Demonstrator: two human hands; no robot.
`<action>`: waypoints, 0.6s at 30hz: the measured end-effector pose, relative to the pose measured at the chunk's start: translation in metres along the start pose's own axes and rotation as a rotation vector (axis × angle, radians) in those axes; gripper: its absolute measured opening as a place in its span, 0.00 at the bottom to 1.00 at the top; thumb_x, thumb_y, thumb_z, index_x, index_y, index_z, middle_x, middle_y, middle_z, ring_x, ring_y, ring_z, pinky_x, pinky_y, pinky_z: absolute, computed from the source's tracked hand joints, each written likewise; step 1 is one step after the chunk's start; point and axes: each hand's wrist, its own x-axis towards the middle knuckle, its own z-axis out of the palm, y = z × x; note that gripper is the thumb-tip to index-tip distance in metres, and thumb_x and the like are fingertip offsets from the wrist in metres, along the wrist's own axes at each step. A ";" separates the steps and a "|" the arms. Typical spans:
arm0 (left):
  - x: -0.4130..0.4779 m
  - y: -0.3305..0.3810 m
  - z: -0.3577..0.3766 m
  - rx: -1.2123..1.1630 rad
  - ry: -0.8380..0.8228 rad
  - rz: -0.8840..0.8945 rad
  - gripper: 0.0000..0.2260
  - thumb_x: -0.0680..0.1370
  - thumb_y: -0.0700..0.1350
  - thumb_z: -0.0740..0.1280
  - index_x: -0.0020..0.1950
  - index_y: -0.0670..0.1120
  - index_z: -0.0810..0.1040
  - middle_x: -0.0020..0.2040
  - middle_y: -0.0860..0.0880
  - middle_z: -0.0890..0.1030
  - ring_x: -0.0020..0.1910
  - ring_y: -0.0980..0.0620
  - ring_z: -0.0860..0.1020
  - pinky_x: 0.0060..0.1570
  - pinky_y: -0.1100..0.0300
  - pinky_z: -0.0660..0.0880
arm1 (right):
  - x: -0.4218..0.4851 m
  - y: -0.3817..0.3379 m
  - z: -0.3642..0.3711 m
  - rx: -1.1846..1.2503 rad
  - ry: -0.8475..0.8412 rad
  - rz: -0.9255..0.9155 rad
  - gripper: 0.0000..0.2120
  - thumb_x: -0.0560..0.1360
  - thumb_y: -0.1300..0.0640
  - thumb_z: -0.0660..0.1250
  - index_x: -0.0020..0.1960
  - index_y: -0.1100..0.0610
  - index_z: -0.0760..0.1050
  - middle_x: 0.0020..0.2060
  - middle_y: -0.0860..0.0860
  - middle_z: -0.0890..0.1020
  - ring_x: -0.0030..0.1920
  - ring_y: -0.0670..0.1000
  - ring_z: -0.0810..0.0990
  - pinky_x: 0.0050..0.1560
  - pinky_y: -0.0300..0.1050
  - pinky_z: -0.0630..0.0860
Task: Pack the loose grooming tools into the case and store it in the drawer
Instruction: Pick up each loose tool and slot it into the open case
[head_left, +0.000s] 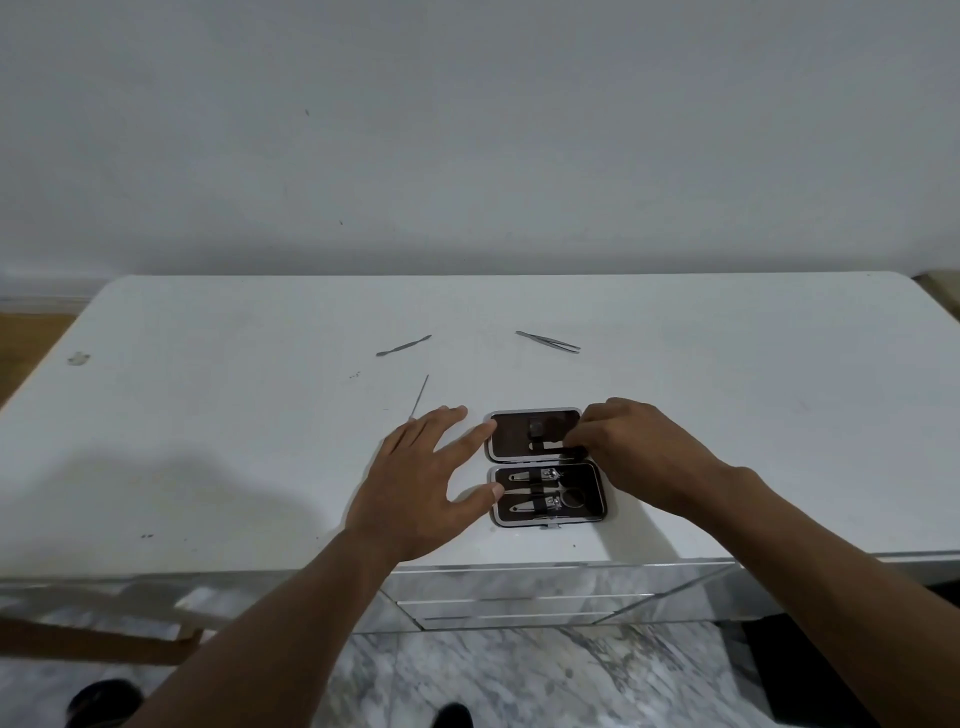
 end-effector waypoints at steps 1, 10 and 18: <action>0.000 0.000 0.000 -0.001 0.001 0.000 0.29 0.77 0.70 0.54 0.77 0.63 0.58 0.76 0.54 0.65 0.75 0.54 0.60 0.72 0.49 0.62 | 0.001 0.000 0.000 0.000 0.002 -0.002 0.17 0.71 0.68 0.62 0.54 0.52 0.80 0.50 0.50 0.82 0.49 0.55 0.78 0.48 0.50 0.77; 0.000 0.000 -0.001 0.004 0.007 -0.001 0.29 0.77 0.69 0.54 0.77 0.63 0.59 0.75 0.54 0.65 0.75 0.54 0.60 0.72 0.49 0.62 | 0.008 0.004 0.005 0.012 -0.007 0.005 0.18 0.70 0.70 0.62 0.52 0.53 0.80 0.48 0.51 0.84 0.49 0.55 0.80 0.48 0.51 0.78; 0.000 0.000 -0.001 0.003 0.005 -0.003 0.29 0.77 0.69 0.55 0.77 0.63 0.59 0.75 0.54 0.64 0.74 0.54 0.60 0.71 0.50 0.62 | 0.009 0.006 0.008 -0.042 -0.053 -0.001 0.16 0.68 0.69 0.60 0.48 0.53 0.78 0.43 0.51 0.82 0.45 0.57 0.79 0.43 0.53 0.78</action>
